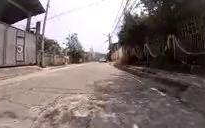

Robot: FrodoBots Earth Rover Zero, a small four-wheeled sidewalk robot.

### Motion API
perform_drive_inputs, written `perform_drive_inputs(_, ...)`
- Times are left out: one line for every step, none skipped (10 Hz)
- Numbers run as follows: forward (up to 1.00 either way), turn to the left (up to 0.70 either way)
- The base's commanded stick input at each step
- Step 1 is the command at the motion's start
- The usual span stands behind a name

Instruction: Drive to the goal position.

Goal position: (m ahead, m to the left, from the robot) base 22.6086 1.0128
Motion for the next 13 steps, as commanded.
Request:
perform_drive_inputs(0.70,0.00)
perform_drive_inputs(0.70,0.00)
perform_drive_inputs(0.70,0.00)
perform_drive_inputs(0.70,0.00)
perform_drive_inputs(0.70,0.00)
perform_drive_inputs(0.70,0.00)
perform_drive_inputs(0.70,0.00)
perform_drive_inputs(0.70,0.00)
perform_drive_inputs(0.70,0.00)
perform_drive_inputs(0.70,0.00)
perform_drive_inputs(0.70,0.00)
perform_drive_inputs(0.70,0.00)
perform_drive_inputs(0.70,0.00)
